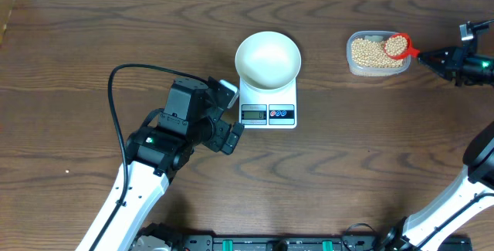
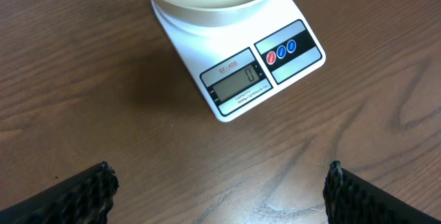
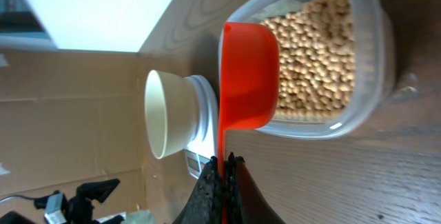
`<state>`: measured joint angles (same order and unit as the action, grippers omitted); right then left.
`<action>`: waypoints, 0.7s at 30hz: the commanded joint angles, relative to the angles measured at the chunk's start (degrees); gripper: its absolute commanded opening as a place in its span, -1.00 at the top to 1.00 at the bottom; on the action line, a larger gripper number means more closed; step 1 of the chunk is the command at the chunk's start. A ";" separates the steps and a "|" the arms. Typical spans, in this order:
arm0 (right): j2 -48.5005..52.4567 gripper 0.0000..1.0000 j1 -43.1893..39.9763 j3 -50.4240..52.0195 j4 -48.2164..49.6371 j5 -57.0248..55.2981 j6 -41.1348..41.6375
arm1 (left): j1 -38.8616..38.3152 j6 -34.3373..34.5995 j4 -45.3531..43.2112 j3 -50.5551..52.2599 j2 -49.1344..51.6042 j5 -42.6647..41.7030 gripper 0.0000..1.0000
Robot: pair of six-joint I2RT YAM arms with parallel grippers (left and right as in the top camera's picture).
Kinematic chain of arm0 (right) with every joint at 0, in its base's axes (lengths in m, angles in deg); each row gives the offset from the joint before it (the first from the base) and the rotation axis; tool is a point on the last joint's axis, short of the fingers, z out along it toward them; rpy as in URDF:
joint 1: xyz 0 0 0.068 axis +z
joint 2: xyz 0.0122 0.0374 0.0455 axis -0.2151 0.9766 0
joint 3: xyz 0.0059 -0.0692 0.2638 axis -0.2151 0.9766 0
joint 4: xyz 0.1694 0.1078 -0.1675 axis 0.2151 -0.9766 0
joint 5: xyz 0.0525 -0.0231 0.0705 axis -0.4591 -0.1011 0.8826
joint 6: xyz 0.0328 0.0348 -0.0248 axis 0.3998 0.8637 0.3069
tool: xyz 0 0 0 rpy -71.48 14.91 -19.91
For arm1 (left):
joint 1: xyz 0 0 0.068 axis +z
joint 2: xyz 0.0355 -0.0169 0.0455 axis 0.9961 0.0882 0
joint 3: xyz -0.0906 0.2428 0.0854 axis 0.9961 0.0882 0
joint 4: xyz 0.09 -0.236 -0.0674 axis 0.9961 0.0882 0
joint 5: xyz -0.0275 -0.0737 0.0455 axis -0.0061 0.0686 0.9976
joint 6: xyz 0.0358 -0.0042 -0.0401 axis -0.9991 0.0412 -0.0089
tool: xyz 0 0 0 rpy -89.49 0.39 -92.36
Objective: Scoop item into bowl and weigh 50g on scale
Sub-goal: 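Drag the scoop through the soybeans and lift it filled, then carry the filled scoop with the right gripper over the beige bowl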
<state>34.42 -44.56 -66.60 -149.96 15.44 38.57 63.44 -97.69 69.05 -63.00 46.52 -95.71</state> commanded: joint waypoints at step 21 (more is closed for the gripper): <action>0.59 0.98 4.04 0.02 -0.20 16.76 -1.77 | -0.07 0.26 0.13 0.35 0.22 0.79 -0.96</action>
<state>34.42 -42.77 -66.60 -150.29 27.18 38.00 63.44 -97.69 69.05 -63.00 46.52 -95.71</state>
